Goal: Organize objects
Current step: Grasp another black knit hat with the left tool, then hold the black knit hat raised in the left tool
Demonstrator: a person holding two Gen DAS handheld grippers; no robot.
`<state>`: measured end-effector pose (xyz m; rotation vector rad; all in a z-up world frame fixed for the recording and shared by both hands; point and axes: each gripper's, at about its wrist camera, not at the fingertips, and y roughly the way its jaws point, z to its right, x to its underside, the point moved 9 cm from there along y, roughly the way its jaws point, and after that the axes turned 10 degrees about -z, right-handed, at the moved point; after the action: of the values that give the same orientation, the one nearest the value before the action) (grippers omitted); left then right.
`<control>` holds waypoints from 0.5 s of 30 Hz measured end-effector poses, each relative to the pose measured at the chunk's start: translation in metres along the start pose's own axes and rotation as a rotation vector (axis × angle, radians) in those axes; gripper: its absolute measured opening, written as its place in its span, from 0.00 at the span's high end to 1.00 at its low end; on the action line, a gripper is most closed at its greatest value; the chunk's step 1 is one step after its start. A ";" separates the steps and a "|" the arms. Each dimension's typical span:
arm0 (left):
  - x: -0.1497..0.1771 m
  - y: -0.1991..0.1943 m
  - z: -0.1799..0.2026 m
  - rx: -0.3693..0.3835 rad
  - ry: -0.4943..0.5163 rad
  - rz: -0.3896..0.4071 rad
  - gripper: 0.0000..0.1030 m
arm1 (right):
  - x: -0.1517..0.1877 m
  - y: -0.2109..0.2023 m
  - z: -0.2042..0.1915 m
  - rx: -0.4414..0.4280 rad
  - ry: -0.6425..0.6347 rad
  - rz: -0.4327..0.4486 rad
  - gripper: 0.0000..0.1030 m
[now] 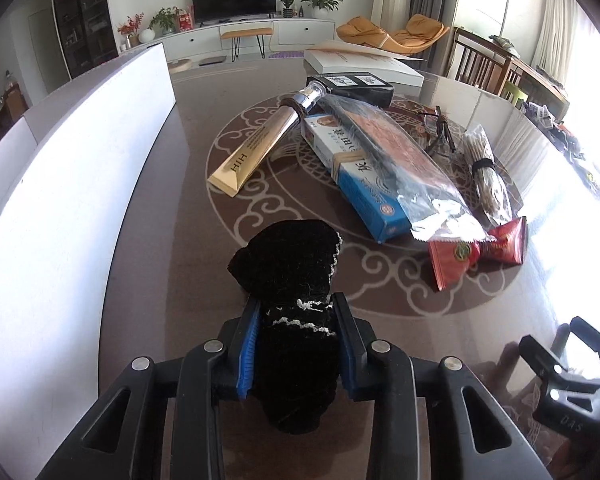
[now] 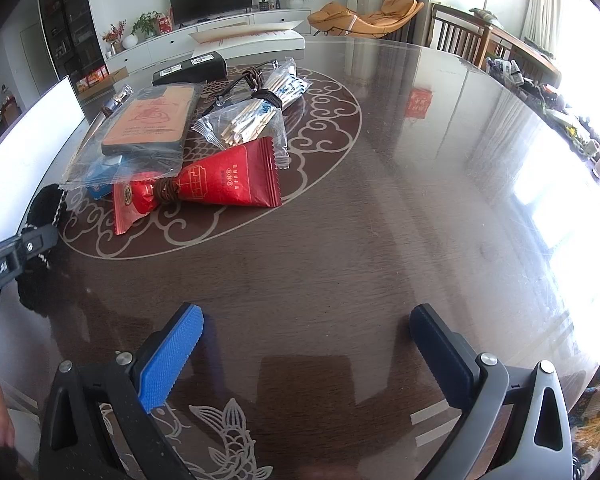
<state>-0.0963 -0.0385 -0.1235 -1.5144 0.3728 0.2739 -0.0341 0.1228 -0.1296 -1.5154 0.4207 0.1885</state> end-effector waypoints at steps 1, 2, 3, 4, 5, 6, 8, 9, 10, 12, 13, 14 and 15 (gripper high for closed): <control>0.008 -0.002 -0.001 0.005 -0.002 0.000 0.63 | 0.000 0.000 0.000 0.000 0.000 0.000 0.00; 0.014 -0.003 -0.001 0.013 -0.005 -0.004 0.57 | 0.000 0.000 0.000 0.001 0.000 0.000 0.00; 0.018 0.000 0.000 0.027 -0.002 -0.014 0.51 | 0.000 0.000 0.000 0.000 0.000 0.000 0.00; 0.019 0.001 0.004 0.047 0.016 -0.006 0.36 | 0.000 0.000 0.000 0.000 -0.001 0.000 0.00; 0.019 0.002 0.007 0.044 0.038 0.001 0.21 | 0.000 0.000 0.000 0.000 -0.001 0.001 0.00; 0.019 0.006 0.010 0.027 0.051 -0.007 0.18 | 0.000 0.000 0.000 0.000 -0.001 0.001 0.00; 0.018 0.009 0.015 -0.004 0.087 -0.004 0.10 | 0.000 0.000 0.000 0.000 -0.001 0.001 0.00; 0.017 0.009 0.018 -0.003 0.094 0.003 0.08 | 0.000 0.000 0.000 0.000 -0.001 0.001 0.00; 0.016 0.010 0.018 0.004 0.088 0.003 0.04 | 0.000 0.000 0.000 0.000 -0.001 0.001 0.00; 0.016 0.012 0.016 0.004 0.073 0.004 0.00 | 0.000 0.000 0.000 0.000 -0.001 0.001 0.00; 0.015 0.012 0.015 0.005 0.070 0.006 0.00 | 0.000 0.000 0.000 0.000 -0.001 0.001 0.00; 0.015 0.012 0.016 0.004 0.071 0.008 0.00 | 0.000 0.000 0.000 0.000 -0.001 0.001 0.00; 0.015 0.012 0.016 0.005 0.071 0.011 0.00 | 0.000 0.000 0.000 0.000 -0.001 0.001 0.00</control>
<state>-0.0863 -0.0230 -0.1405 -1.5207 0.4379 0.2281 -0.0344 0.1227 -0.1298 -1.5149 0.4205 0.1897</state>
